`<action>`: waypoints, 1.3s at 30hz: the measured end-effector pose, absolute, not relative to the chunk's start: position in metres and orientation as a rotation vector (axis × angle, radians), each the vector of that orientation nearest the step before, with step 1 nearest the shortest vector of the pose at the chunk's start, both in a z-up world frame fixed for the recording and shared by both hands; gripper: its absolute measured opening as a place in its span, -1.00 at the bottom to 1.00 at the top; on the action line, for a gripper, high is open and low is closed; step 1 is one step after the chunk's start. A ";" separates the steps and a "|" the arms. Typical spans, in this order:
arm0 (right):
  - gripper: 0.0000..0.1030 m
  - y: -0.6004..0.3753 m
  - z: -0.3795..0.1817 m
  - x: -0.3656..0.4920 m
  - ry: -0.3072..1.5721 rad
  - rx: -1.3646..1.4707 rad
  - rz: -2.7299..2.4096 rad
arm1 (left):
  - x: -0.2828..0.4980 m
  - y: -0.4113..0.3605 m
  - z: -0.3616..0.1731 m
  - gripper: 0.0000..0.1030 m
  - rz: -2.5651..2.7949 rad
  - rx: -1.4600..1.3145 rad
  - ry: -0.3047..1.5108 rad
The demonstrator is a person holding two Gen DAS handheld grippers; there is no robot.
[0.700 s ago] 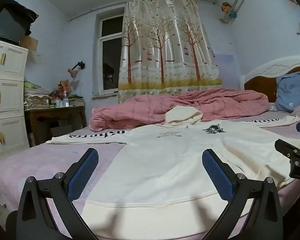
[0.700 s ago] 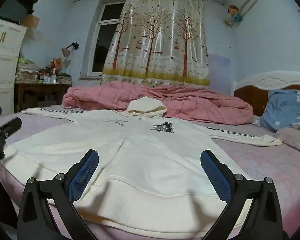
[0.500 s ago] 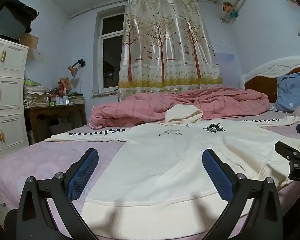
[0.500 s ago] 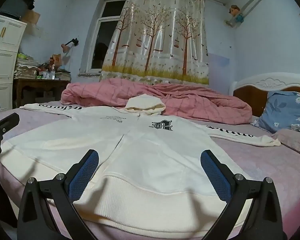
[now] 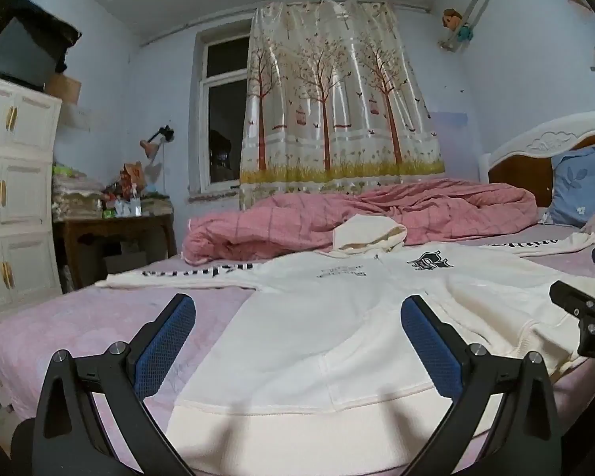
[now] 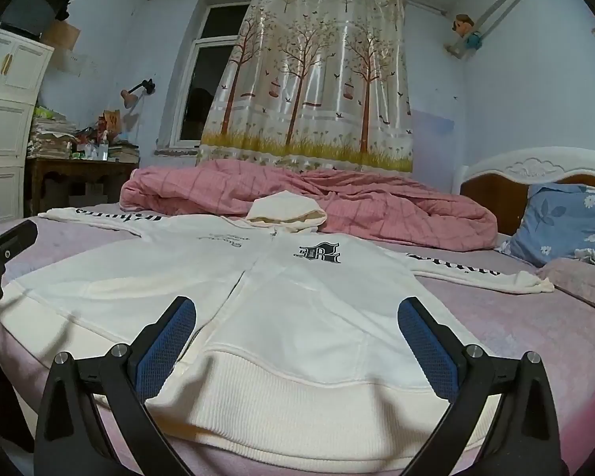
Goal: Fold large clothes
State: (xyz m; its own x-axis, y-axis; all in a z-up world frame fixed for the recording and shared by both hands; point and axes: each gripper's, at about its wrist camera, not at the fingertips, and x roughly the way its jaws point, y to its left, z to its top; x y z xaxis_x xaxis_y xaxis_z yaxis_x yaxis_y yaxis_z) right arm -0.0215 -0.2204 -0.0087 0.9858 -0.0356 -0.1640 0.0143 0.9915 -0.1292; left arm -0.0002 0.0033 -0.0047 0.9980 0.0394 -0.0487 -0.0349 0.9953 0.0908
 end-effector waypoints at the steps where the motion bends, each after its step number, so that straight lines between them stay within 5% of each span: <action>1: 1.00 -0.220 -0.008 -0.021 0.171 -0.123 -0.019 | -0.001 0.003 -0.005 1.00 0.037 0.093 0.047; 39: 1.00 -0.232 -0.012 -0.026 0.170 -0.092 -0.031 | 0.000 0.001 -0.009 1.00 0.091 0.097 0.022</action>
